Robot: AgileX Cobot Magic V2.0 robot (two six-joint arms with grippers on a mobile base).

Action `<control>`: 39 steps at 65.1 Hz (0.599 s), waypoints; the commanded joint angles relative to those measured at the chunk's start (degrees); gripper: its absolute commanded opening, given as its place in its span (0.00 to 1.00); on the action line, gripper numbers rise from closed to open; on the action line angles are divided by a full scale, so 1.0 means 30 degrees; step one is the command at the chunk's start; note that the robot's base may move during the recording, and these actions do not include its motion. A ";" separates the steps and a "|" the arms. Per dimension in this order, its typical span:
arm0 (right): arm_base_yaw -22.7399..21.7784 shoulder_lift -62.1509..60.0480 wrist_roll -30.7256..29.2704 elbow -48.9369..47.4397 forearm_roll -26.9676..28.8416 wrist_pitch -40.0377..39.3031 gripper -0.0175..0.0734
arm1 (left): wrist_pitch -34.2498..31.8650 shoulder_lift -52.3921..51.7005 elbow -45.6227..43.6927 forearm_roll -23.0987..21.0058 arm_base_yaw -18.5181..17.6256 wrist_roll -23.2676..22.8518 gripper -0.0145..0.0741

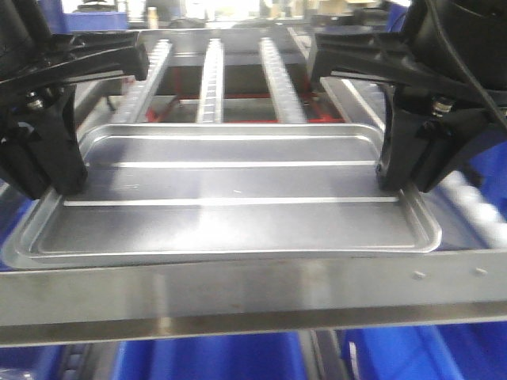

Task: Grab silver tray and place in blue box
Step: 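Lift the tray with both grippers and pull it off the shelf, then hold the tray level in both grippers while the base drives to the bins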

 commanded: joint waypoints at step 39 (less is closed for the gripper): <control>-0.0172 -0.0679 -0.0032 -0.0403 -0.1352 0.0389 0.25 | 0.0479 -0.0716 -0.0393 0.0878 -0.0002 -0.0188 0.15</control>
